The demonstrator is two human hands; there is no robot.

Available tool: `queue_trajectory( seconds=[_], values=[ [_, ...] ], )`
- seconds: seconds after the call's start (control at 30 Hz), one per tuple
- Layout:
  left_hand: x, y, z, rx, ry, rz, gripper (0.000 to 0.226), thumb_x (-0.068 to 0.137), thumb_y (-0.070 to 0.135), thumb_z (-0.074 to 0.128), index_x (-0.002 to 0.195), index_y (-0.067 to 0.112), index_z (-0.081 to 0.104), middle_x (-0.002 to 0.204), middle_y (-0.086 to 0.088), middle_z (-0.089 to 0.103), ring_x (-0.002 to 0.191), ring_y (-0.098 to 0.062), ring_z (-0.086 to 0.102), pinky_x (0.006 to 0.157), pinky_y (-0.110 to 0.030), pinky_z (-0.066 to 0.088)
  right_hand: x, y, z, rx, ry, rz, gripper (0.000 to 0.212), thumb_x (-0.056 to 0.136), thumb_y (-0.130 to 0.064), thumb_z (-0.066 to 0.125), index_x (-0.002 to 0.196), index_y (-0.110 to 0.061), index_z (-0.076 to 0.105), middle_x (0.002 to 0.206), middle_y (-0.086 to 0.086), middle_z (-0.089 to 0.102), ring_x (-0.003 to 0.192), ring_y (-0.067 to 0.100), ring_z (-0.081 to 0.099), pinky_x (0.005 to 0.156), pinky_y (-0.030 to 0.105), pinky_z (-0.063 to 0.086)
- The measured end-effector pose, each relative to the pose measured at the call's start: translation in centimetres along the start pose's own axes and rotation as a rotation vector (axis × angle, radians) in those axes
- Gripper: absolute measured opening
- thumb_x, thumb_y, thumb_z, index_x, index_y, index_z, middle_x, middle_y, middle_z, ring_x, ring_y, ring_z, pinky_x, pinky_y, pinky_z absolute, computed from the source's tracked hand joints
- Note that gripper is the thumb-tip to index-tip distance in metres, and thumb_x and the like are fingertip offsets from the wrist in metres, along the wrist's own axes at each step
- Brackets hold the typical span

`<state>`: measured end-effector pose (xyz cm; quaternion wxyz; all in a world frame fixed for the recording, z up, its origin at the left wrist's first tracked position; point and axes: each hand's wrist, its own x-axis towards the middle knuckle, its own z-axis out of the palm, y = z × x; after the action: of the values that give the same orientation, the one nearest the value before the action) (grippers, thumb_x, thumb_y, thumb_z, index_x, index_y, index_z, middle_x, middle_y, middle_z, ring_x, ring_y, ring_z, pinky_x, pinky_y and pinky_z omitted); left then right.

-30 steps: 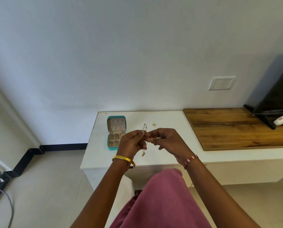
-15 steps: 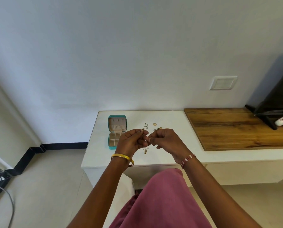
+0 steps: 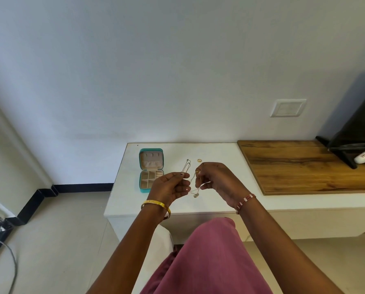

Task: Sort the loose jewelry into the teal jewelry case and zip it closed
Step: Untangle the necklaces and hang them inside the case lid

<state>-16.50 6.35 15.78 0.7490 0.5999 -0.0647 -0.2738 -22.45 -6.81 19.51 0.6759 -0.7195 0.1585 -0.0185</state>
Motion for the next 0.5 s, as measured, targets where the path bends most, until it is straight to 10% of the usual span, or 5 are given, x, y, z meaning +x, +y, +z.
queue_trajectory(
  seconds=[0.27,0.5],
  values=[
    [-0.3,0.4,1.0,0.401,0.050,0.189,0.026,0.089,0.008,0.050,0.113,0.007,0.061,0.096,-0.002,0.062,0.088,-0.018,0.058,0.069,-0.020,0.049,0.1,-0.4,0.3,-0.124,0.002,0.038,0.013,0.085,-0.009,0.049,0.078,-0.005,0.060,0.060,0.007,0.057,0.056,0.013,0.053,0.062,0.026,0.044],
    [-0.3,0.5,1.1,0.536,0.048,0.295,0.019,0.085,0.011,0.058,0.098,0.002,0.068,0.082,-0.001,0.063,0.072,-0.013,0.057,0.073,-0.022,0.047,0.1,-0.5,0.2,-0.174,0.027,0.016,0.017,0.086,-0.010,0.050,0.074,-0.009,0.062,0.060,0.006,0.057,0.057,0.012,0.053,0.064,0.025,0.045]
  ],
)
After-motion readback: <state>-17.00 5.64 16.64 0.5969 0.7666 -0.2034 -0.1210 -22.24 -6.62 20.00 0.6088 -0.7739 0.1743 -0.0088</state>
